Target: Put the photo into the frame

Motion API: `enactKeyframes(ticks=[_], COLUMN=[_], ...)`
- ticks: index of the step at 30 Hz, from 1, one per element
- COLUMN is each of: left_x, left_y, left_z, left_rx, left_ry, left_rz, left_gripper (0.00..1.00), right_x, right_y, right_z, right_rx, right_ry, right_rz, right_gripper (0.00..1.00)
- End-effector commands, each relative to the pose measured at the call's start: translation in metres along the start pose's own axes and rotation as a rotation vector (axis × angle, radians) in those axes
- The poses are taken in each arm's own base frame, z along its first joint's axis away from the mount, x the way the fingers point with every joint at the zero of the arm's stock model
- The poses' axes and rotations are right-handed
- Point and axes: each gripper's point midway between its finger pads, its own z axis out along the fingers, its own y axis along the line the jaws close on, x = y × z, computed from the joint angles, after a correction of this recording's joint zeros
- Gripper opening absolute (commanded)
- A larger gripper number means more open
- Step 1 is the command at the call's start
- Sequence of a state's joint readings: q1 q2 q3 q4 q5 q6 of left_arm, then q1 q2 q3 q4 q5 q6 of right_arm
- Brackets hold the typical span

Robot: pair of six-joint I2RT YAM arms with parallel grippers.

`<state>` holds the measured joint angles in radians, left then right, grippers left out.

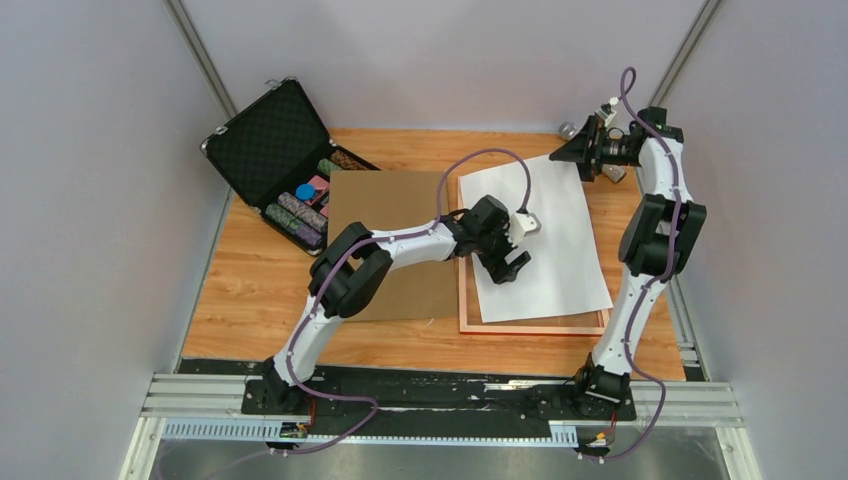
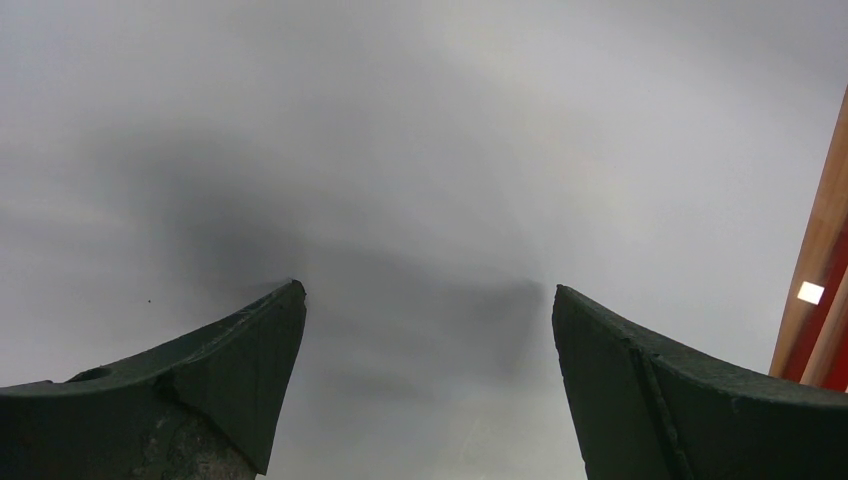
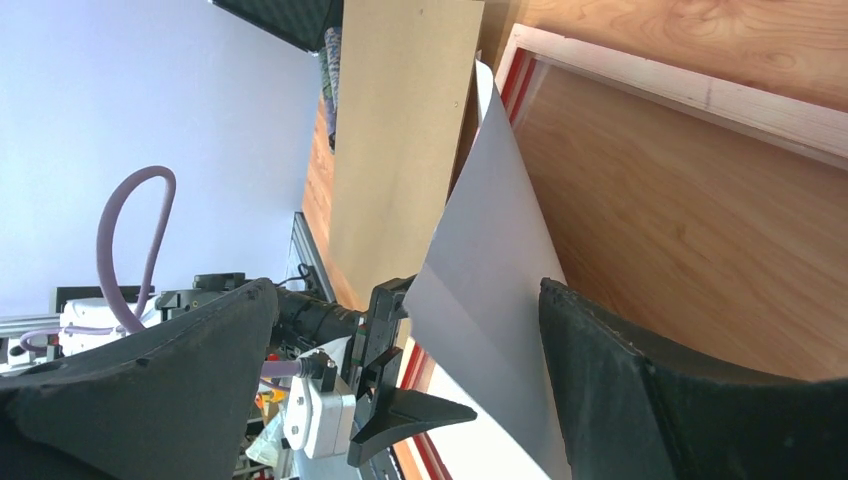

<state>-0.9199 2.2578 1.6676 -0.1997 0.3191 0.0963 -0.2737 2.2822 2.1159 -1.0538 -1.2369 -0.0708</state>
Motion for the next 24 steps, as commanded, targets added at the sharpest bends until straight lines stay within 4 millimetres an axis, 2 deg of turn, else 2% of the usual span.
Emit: enactKeyframes(ticks=[1, 13, 24], left_x=[0.071, 0.061, 0.049], left_y=[-0.04, -0.038, -0.035], left_z=[0.006, -0.008, -0.023], left_rx=[0.106, 0.092, 0.073], left_ry=[0.223, 0.222, 0.236], left_rz=[-0.076, -0.04, 0.013], left_gripper=[0.99, 0.99, 0.99], right_x=[-0.01, -0.014, 0.002], right_y=[0.008, -0.015, -0.031], right_z=[-0.008, -0.024, -0.042], right_rx=[-0.016, 0.216, 0.395], right_ry=[-0.028, -0.042, -0.01], right_rz=[-0.036, -0.175, -0.26], right_gripper=[1.0, 1.0, 1.0])
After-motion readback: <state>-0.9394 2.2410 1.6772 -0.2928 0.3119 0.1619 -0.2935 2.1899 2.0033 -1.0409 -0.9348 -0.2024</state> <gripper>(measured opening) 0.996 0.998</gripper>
